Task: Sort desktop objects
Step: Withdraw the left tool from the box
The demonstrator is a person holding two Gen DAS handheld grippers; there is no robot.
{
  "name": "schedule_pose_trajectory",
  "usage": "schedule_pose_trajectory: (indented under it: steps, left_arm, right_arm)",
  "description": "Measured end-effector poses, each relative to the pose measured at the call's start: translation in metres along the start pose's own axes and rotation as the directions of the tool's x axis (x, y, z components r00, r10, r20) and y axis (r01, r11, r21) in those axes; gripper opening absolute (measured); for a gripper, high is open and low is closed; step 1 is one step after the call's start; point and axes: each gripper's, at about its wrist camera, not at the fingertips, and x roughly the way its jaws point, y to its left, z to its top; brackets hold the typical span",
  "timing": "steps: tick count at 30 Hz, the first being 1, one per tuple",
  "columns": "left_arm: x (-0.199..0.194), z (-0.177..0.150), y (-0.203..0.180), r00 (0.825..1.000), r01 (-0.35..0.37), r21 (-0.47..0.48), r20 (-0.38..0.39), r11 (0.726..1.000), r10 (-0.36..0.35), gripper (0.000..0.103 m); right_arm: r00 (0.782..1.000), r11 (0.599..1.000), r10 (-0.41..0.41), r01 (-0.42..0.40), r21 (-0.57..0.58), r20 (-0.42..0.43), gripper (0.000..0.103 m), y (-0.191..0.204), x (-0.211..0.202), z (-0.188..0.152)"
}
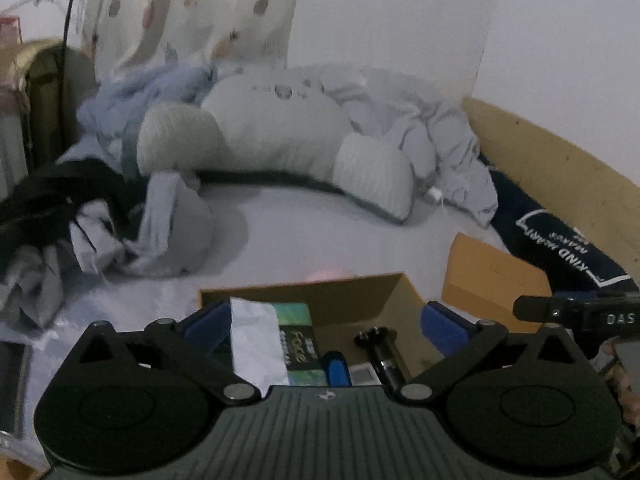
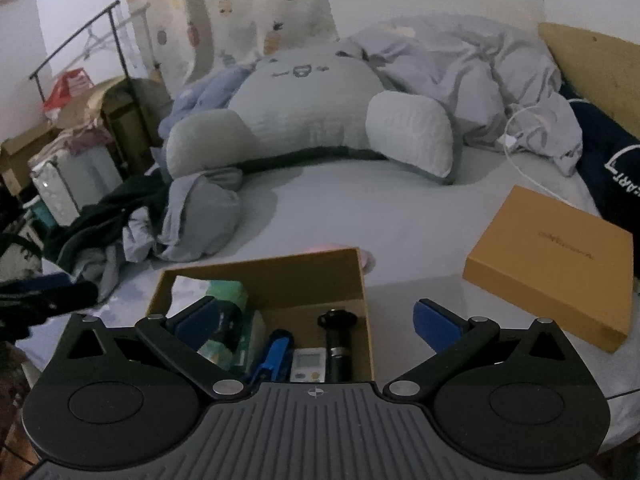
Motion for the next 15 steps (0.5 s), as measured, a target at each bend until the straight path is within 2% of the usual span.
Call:
schedule_pose_trajectory:
  steps: [7, 10, 15]
  left_arm:
    - [-0.034, -0.021, 0.016, 0.993, -0.051, 0.01, 0.106, 0.999, 0.05, 0.103]
    - [-0.039, -0.033, 0.025, 0.991, -0.064, -0.011, 0.113, 0.998, 0.065, 0.103]
    - [-0.031, -0.05, 0.036, 0.991, -0.106, -0.046, 0.077, 0.993, 0.109, 0.103]
  right_arm:
    - [1.0, 0.999, -0.023, 0.023, -0.036, 0.01, 0.103, 0.011, -0.012, -0.008]
    - [1.0, 0.999, -0.029, 0.029, -0.044, 0.0, 0.103, 0.014, -0.011, -0.014]
    - [0.999, 0.999, -0.028, 0.026, -0.047, -0.039, 0.103, 0.017, -0.002, -0.027]
